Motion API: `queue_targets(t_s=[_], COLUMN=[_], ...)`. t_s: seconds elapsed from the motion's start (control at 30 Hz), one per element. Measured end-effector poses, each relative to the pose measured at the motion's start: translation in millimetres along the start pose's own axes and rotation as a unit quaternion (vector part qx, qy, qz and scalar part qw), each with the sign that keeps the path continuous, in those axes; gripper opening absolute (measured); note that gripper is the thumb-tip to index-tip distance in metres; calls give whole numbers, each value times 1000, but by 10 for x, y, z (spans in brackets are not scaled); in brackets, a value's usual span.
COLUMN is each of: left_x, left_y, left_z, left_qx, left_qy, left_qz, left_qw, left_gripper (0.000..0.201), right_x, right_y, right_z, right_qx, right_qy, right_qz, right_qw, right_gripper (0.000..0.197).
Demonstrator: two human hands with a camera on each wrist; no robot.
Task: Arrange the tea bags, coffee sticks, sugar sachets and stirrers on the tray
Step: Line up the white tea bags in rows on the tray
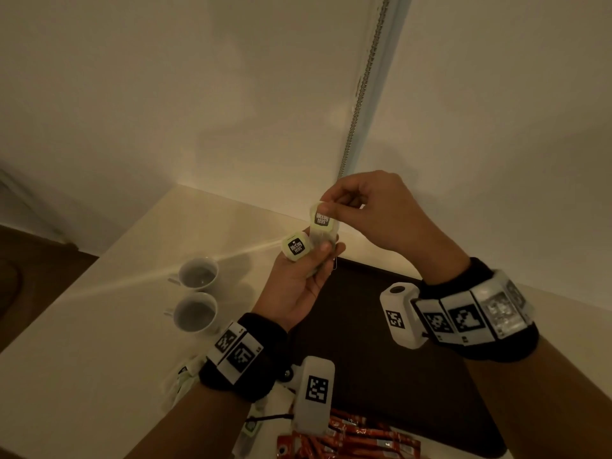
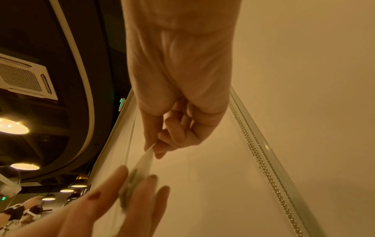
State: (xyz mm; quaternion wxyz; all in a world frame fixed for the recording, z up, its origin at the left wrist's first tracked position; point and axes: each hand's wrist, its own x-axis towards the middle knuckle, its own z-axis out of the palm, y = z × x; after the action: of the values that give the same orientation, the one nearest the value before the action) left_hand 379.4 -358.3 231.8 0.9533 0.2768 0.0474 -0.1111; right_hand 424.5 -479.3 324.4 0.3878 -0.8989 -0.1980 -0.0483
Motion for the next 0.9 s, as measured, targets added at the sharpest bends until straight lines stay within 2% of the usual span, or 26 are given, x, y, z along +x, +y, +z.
queue_targets(t_s=[0.13, 0.3, 0.37, 0.47, 0.6, 0.7, 0.8, 0.9], left_x=[10, 16, 14, 21, 52, 61, 93, 125], left_y=[-13, -1, 18, 30, -10, -32, -47, 10], left_z=[25, -16, -50, -97, -130, -135, -217, -352], left_qx=[-13, -3, 7, 40, 94, 105, 115, 72], left_qy=[7, 7, 6, 15, 28, 31, 65, 130], left_qz=[-8, -6, 2, 9, 17, 19, 15, -4], left_qw=[1000, 1000, 1000, 999, 995, 994, 991, 989], left_gripper=[34, 23, 29, 44, 26, 24, 26, 39], right_x=[2, 10, 9, 4, 1, 1, 14, 25], right_y=[12, 76, 107, 158, 218, 235, 320, 601], right_z=[23, 13, -21, -80, -84, -69, -67, 27], right_qx=[-1, -3, 9, 87, 119, 122, 114, 90], right_qy=[-6, -9, -18, -42, -58, -65, -51, -53], right_qz=[10, 19, 20, 34, 42, 37, 41, 63], right_qw=[1000, 1000, 1000, 995, 990, 990, 991, 993], right_gripper=[7, 7, 7, 5, 7, 9, 5, 2])
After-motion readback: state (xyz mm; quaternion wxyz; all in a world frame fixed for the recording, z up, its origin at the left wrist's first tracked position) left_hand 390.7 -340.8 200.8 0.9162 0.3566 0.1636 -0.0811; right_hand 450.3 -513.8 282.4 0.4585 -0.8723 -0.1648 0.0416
